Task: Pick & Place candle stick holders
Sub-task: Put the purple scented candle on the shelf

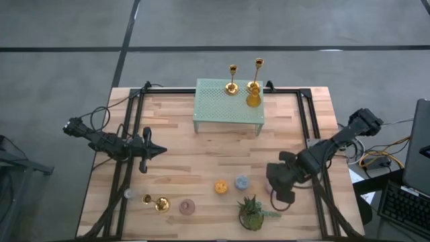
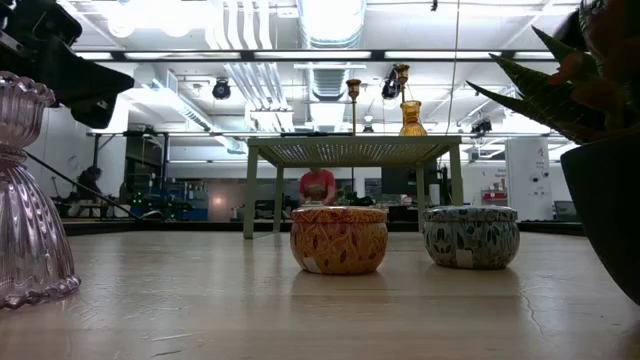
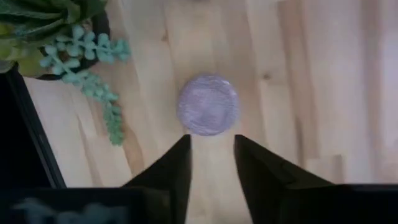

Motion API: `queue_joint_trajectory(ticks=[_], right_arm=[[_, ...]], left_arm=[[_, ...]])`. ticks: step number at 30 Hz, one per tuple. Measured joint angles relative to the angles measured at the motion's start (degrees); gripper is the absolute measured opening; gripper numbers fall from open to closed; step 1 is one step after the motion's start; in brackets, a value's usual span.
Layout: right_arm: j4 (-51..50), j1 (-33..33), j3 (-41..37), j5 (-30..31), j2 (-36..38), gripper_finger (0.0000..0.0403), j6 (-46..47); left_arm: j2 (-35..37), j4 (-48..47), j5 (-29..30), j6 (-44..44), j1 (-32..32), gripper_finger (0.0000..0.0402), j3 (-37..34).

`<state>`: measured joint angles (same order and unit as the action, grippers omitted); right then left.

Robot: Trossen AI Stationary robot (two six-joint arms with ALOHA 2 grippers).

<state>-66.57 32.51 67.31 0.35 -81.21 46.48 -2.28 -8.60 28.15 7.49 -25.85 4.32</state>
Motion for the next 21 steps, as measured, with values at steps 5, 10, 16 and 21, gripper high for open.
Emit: queue_joint_trajectory(ticks=[5,10,16,21], right_arm=[[9.9,2.0,-5.5,0.0,0.0,0.0192,2.6],[13.6,2.1,-10.6,0.1,0.0,0.0259,3.3],[19.2,2.1,-15.0,0.6,0.0,0.0328,3.7],[21.1,2.1,-17.4,2.5,0.0,0.0363,3.6]], left_arm=[[0.0,0.0,0.0,0.0,0.0,0.0005,0.0],[0.0,0.0,0.0,0.0,0.0,0.0005,0.0],[0.0,0.0,0.0,0.0,0.0,0.0005,0.0],[0.0,0.0,0.0,0.0,0.0,0.0005,0.0]])
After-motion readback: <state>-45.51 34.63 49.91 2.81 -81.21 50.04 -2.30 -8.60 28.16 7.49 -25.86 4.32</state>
